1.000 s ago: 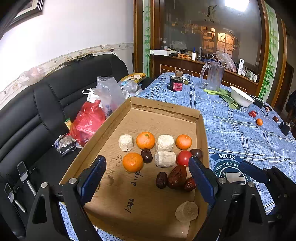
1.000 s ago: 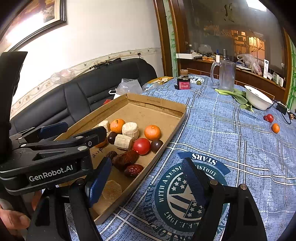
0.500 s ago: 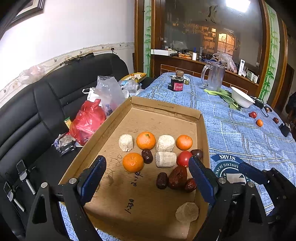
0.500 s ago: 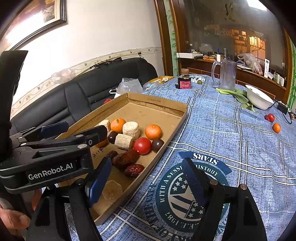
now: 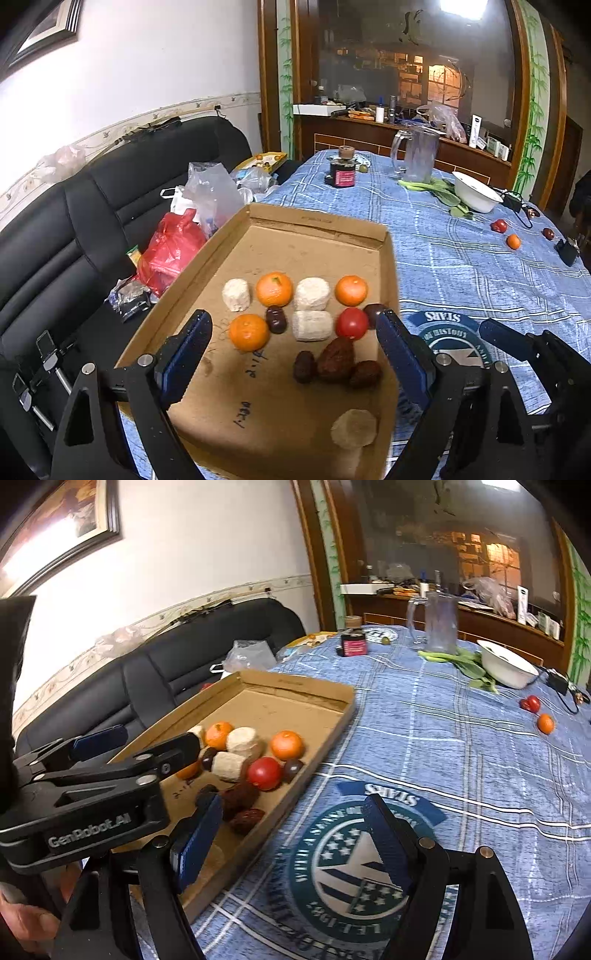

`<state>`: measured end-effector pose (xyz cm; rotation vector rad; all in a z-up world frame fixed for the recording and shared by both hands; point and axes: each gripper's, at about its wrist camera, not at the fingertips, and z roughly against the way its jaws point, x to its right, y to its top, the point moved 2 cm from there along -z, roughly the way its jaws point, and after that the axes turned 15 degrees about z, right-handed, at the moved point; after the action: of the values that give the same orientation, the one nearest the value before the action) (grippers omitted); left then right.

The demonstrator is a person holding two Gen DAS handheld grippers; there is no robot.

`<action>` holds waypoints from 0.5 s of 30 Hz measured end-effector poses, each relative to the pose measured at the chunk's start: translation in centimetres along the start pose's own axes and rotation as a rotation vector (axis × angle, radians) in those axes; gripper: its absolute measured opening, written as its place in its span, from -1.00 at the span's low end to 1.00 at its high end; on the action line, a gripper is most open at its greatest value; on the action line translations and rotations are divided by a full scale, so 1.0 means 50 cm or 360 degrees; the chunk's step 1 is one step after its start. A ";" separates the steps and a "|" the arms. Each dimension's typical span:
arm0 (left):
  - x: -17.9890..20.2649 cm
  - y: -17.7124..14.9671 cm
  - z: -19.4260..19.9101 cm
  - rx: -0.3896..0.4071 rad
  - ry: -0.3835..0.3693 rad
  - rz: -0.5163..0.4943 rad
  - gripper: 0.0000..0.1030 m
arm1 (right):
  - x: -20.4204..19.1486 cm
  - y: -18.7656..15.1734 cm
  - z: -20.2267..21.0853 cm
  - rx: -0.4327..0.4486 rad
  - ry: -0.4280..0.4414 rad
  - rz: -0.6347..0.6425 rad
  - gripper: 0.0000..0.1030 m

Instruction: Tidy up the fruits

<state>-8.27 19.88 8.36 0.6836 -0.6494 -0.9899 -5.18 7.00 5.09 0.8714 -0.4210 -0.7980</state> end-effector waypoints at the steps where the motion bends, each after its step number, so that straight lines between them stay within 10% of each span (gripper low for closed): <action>1: 0.008 0.000 0.001 -0.0005 -0.0008 -0.0004 0.75 | 0.007 -0.002 0.003 0.0002 -0.0001 -0.0015 0.61; 15: 0.037 -0.002 -0.006 -0.0049 -0.0049 -0.0022 0.75 | 0.045 -0.018 0.016 0.0000 -0.0012 -0.0078 0.61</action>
<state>-7.38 18.24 8.41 0.6475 -0.6557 -1.0226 -4.62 4.53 4.88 0.8820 -0.4076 -0.8464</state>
